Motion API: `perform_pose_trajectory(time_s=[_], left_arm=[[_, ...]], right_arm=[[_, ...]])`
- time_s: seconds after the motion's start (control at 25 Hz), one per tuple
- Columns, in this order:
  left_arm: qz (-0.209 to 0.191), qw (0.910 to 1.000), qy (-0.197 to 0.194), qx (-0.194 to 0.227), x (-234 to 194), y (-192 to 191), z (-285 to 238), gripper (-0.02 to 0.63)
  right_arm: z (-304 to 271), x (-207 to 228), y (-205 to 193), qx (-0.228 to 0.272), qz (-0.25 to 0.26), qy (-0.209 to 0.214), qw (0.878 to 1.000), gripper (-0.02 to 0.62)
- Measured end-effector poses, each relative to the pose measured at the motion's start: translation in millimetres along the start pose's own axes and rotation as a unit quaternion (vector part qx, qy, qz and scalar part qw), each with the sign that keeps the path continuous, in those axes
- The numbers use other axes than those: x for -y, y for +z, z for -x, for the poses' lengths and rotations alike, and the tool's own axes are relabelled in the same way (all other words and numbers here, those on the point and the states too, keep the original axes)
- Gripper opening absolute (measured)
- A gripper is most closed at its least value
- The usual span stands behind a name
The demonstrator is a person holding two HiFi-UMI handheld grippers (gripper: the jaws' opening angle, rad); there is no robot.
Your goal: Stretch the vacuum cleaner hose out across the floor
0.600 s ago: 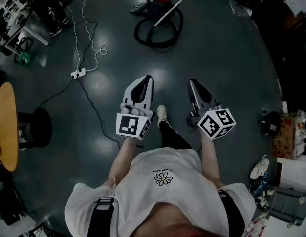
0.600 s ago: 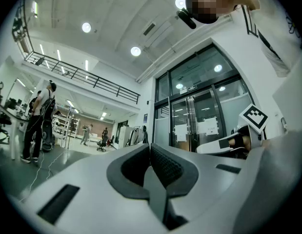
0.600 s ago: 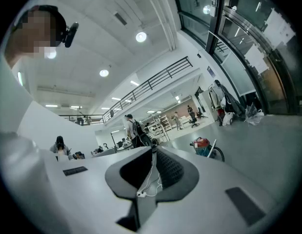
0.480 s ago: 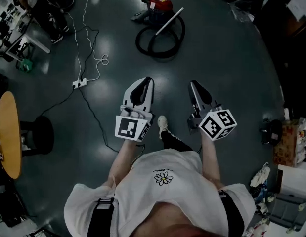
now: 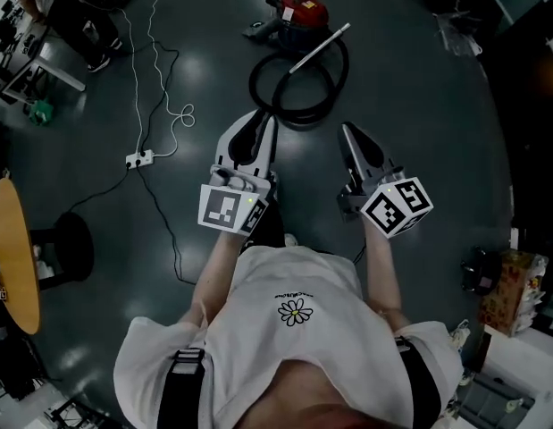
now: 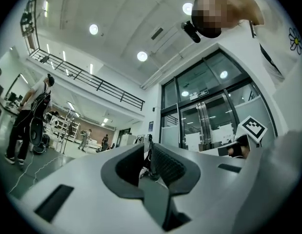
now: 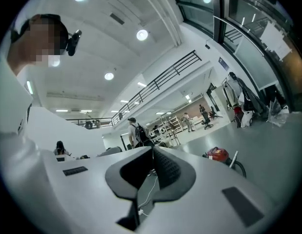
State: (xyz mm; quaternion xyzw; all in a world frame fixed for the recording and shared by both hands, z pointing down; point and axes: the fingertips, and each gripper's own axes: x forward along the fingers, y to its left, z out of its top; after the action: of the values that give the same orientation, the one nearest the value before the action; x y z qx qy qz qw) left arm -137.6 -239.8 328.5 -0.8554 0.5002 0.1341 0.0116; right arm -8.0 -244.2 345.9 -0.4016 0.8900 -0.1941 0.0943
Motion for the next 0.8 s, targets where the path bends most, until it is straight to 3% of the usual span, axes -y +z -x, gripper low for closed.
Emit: perform_pose_trajectory(time_s=[0.16, 0.32, 0.4, 0.48, 0.68, 0.8], left_arm=[[0.008, 1.0000, -0.002, 0.003, -80.2, -15.6, -85.1, 0.095], [0.009, 0.9996, -0.027, 0.000, -149.6, -19.3, -170.7, 0.136], [0.013, 0.9987, -0.050, -0.006, -175.5, -26.4, -215.2, 0.199], [0.022, 0.9977, -0.063, -0.013, -194.3, -36.8, -258.5, 0.230], [0.034, 0.9961, -0.072, -0.038, -222.1, -67.1, -338.6, 0.230], [0.031, 0.9959, -0.065, -0.053, -238.5, -90.1, -383.6, 0.230]], right_arm=[[-98.5, 53.3, 19.5, 0.010, -0.022, -0.001, 1.000, 0.018], [-193.6, 98.1, 43.8, -0.006, -0.018, -0.038, 0.999, 0.022], [-234.2, 124.2, 58.0, 0.008, 0.002, -0.062, 0.998, 0.188], [-265.5, 152.3, 72.3, 0.022, 0.012, -0.077, 0.997, 0.267], [-313.5, 228.7, 86.6, 0.013, -0.023, -0.083, 0.996, 0.267], [-339.3, 277.4, 89.6, 0.005, -0.071, -0.059, 0.996, 0.265]])
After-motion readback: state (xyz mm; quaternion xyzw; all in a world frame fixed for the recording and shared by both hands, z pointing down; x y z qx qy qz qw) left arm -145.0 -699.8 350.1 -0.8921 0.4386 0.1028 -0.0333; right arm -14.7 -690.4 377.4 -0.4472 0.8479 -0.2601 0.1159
